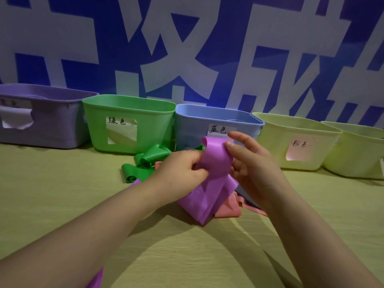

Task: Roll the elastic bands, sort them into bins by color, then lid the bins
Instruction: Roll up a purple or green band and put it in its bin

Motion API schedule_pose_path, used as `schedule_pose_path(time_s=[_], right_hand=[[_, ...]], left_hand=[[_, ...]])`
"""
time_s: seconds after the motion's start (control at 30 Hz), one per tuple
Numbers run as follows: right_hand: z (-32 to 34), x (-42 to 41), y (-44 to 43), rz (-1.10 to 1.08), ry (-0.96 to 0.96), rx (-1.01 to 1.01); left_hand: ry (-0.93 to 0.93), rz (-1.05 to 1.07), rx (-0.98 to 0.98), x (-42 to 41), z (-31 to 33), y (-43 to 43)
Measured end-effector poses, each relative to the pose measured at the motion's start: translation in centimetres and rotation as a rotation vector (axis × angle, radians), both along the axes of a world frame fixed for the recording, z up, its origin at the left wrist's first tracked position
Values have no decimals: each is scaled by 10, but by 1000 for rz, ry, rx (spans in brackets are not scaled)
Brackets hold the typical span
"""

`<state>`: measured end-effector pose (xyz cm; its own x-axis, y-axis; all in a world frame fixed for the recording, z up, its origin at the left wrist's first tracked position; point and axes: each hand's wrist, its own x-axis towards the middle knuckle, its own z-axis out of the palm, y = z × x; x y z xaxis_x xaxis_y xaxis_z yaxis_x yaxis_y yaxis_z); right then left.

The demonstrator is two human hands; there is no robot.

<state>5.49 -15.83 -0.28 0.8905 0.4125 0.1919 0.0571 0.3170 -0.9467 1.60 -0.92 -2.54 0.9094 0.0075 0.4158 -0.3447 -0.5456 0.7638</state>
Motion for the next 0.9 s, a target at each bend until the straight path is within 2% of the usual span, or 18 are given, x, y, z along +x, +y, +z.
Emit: schedule_pose_path(time_s=[0.1, 0.23, 0.3, 0.4, 0.53, 0.63, 0.73, 0.9], right_hand=[[-2, -1, 1, -8, -42, -9], [-4, 1, 3, -72, -185, -49], [-6, 1, 5, -91, -229, -50], [-8, -3, 9, -88, -277, -97], [-7, -7, 9, -28, -273, -153], [-6, -6, 8, 30, -208, -159], [-7, -5, 7, -49, -209, -186], [-9, -4, 7, -117, -268, -205]], left_hand=[[20, -51, -70, 0, 1, -1], [118, -248, -498, -5, 12, 1], [145, -279, -582, -8, 15, 3], [88, -162, -612, -8, 17, 1], [-17, -36, -495, -9, 18, -1], [-20, -31, -445, -9, 17, 0], [-40, -50, -384, -9, 17, -3], [-34, -128, -419, -11, 17, -7]])
